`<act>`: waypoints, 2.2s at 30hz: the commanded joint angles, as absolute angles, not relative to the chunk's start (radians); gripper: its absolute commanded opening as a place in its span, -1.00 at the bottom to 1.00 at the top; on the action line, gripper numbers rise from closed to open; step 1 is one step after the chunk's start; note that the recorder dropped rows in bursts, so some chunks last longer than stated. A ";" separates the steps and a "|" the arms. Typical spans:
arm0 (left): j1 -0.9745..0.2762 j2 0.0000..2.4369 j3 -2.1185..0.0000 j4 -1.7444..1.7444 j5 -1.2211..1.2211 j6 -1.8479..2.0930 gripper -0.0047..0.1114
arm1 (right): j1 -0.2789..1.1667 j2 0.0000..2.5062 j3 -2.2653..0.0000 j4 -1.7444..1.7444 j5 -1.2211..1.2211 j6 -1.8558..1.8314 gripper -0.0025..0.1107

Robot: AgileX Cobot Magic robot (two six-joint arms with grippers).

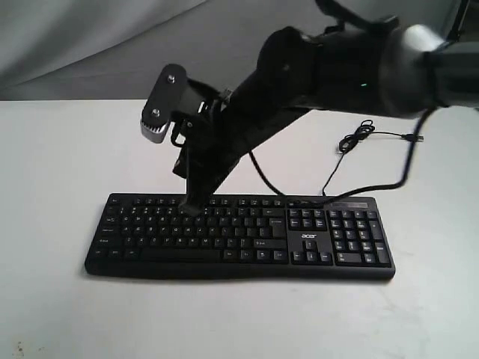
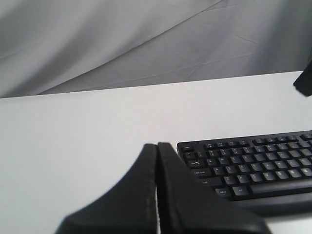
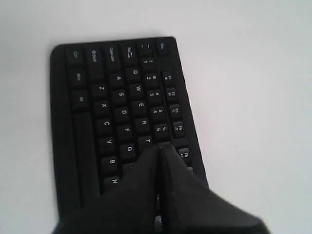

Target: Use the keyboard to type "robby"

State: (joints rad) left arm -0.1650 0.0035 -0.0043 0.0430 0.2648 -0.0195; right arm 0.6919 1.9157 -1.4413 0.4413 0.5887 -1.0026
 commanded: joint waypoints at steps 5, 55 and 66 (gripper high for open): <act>-0.171 0.000 0.000 0.048 0.259 -0.022 -0.92 | 0.721 1.456 -1.155 0.467 0.362 -0.955 -0.96; -0.171 0.000 0.000 0.048 0.259 -0.022 -0.92 | 0.089 0.245 -0.275 0.494 0.180 -0.537 -0.96; -0.171 0.000 0.000 0.048 0.259 -0.022 -0.92 | 0.089 0.090 -0.113 0.702 -0.042 -0.010 -0.96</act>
State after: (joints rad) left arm -0.1650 0.0035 -0.0043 0.0430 0.2648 -0.0195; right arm 0.0976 0.1093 -0.1198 0.6971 -0.0268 -0.1249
